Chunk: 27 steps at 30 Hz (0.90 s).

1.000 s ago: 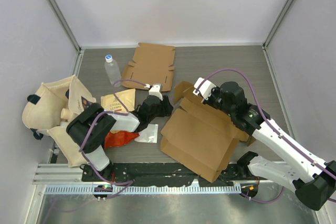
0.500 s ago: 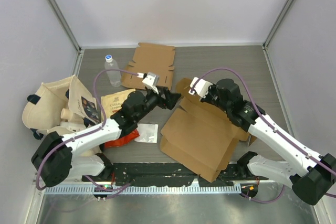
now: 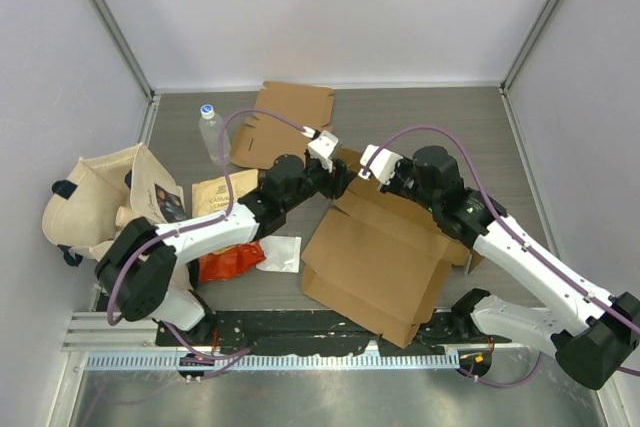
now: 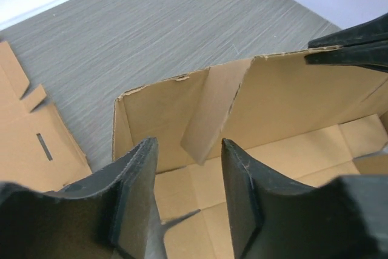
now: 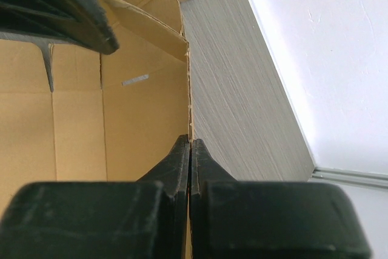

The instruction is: Fold the paper box

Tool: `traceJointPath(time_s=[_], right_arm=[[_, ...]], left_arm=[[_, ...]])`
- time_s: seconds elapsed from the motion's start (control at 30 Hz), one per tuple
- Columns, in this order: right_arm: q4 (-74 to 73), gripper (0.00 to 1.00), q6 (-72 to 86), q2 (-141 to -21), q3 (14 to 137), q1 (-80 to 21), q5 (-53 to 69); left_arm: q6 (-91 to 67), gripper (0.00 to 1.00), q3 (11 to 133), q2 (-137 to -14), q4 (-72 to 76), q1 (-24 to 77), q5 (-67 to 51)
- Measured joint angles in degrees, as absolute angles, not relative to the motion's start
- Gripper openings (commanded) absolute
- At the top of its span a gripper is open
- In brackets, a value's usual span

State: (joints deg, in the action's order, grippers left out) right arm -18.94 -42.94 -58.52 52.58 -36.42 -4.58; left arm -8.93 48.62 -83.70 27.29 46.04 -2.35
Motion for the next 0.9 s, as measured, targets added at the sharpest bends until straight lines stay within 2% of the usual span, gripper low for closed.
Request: traceJointPath(time_s=[0.03, 0.07, 0.17, 0.27, 0.3, 0.43, 0.5, 0.67, 0.77, 0.9], right_arm=[[-18.96, 0.01, -42.92, -58.52, 52.62, -36.42, -4.51], [-19.03, 0.01, -42.81, -58.54, 52.73, -36.42, -4.4], [-19.09, 0.01, -41.95, -58.54, 52.9, -36.47, -4.36], [-18.63, 0.49, -39.97, -58.67, 52.9, -36.53, -4.86], [-18.2, 0.69, -38.28, -58.85, 52.95, -36.53, -5.5], [-25.41, 0.72, -17.37, -63.57, 61.93, -36.86, -15.27], [-32.34, 0.82, -2.96, -66.74, 70.32, -36.34, -18.04], [-44.66, 0.84, 25.71, -65.04, 78.89, -35.64, -17.12], [-46.35, 0.84, 46.11, -58.74, 74.89, -35.79, -16.8], [-39.38, 0.87, 75.55, -45.71, 57.74, -38.0, -15.18]], left_arm=[[-8.56, 0.38, 49.12, -84.42, 27.4, 46.13, -2.02], [-8.16, 0.26, 49.71, -85.1, 27.55, 46.15, -1.39], [-6.96, 0.02, 51.18, -87.09, 28.38, 46.28, 1.13], [-5.41, 0.0, 51.59, -88.44, 30.04, 46.52, 2.5], [-5.19, 0.0, 51.48, -88.66, 30.72, 46.96, 2.81], [-4.86, 0.0, 49.5, -88.9, 35.86, 47.79, 6.72], [-4.67, 0.0, 48.8, -89.41, 38.15, 48.07, 9.34], [-5.21, 0.0, 48.62, -91.88, 40.69, 48.82, 15.81], [-5.52, 0.0, 47.86, -92.14, 41.67, 49.58, 19.64], [-5.5, 0.0, 46.92, -92.14, 44.47, 50.85, 24.21]])
